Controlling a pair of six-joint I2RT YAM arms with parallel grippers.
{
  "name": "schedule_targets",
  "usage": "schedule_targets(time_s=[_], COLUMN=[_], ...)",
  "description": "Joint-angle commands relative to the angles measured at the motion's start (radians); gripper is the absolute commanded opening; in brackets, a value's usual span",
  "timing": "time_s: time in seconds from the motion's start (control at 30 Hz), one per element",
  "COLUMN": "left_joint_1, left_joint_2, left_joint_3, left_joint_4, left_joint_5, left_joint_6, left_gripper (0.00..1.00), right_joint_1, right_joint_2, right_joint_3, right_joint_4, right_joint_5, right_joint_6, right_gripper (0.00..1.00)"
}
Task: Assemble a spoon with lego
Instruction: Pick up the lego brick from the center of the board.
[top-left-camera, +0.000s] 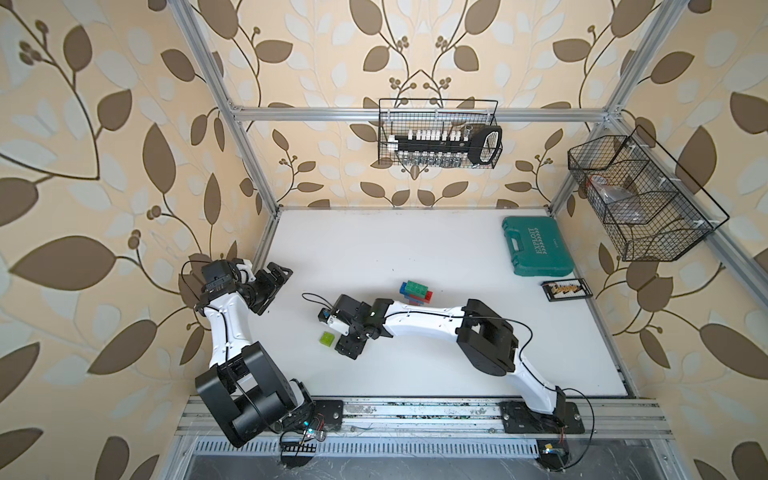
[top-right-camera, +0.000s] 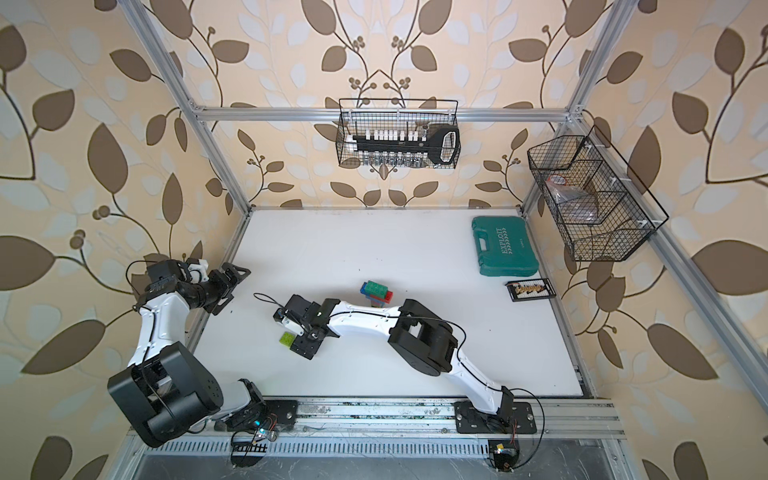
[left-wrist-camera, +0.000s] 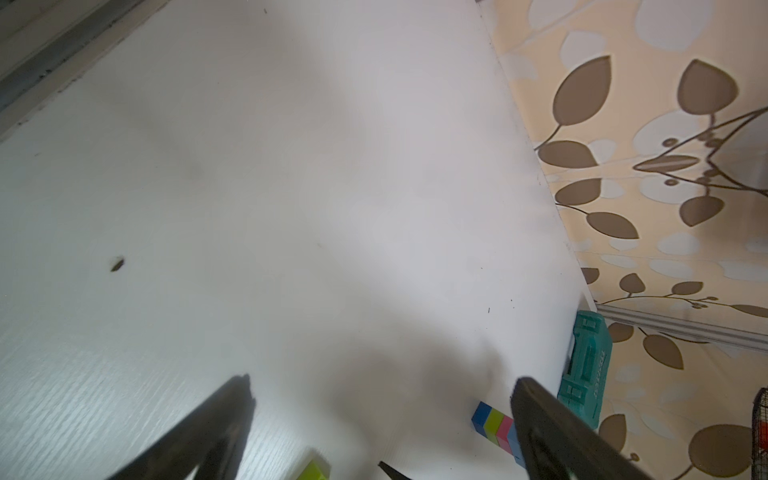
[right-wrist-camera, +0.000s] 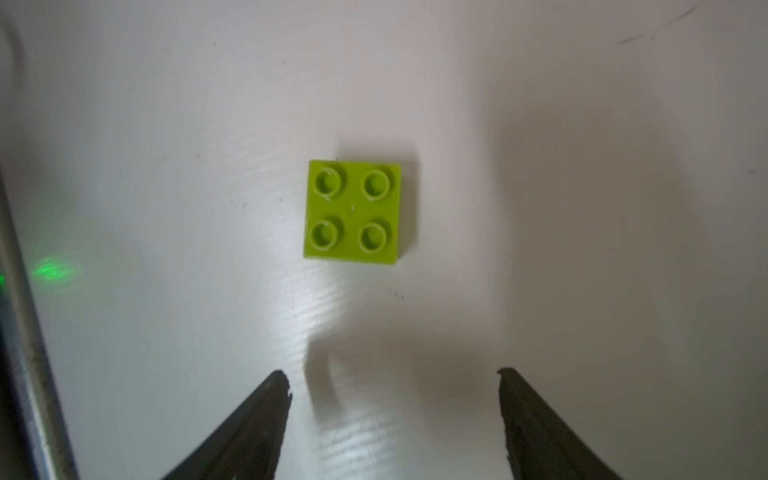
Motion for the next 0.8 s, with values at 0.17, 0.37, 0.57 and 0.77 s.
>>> schedule_targets(time_s=[0.17,0.37,0.57,0.77], left_joint_1=[0.003,0.003,0.004,0.003], left_joint_2=[-0.03,-0.04,-0.05,-0.061], left_joint_3=[-0.025,-0.031,-0.032,-0.042], left_joint_4=[0.027,0.026,0.024,0.029], left_joint_5=[0.02,0.015,0.021,0.044], left_joint_6=[0.008,0.013,0.017,0.03], left_gripper=[0.99,0.99,0.99,0.99], right_joint_1=[0.029,0.03,0.028,0.019], right_joint_2=[0.102,0.141,0.153,0.101], right_joint_3=[0.119,0.159,0.162,0.124], right_joint_4=[0.075,0.065,0.076,0.1], right_joint_5=[-0.045,-0.026,-0.026,-0.026], right_joint_6=[0.059,0.059,0.051,0.048], right_gripper=[0.78,0.67,0.53,0.19])
